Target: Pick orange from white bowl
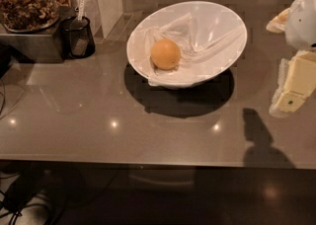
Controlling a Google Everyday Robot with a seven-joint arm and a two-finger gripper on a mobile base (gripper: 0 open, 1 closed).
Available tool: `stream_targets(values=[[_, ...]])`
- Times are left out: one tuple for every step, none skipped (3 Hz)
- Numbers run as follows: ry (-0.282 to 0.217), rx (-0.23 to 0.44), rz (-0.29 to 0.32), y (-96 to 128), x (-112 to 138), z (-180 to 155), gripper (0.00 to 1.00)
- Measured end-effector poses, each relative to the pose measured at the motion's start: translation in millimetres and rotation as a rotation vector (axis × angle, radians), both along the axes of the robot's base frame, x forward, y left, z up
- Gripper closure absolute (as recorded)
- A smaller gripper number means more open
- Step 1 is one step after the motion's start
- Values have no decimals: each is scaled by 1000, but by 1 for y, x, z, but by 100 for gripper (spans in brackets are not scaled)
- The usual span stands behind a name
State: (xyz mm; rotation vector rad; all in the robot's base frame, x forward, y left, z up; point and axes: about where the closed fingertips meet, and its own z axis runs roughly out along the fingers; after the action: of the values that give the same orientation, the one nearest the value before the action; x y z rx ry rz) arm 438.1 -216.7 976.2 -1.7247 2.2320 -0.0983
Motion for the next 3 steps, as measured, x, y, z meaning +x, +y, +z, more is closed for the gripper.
stream_targets(values=[[0,0,0,0,0,0,0],[-38,77,-1,6,20,14,0],[-103,185,41,27,59,40,0]])
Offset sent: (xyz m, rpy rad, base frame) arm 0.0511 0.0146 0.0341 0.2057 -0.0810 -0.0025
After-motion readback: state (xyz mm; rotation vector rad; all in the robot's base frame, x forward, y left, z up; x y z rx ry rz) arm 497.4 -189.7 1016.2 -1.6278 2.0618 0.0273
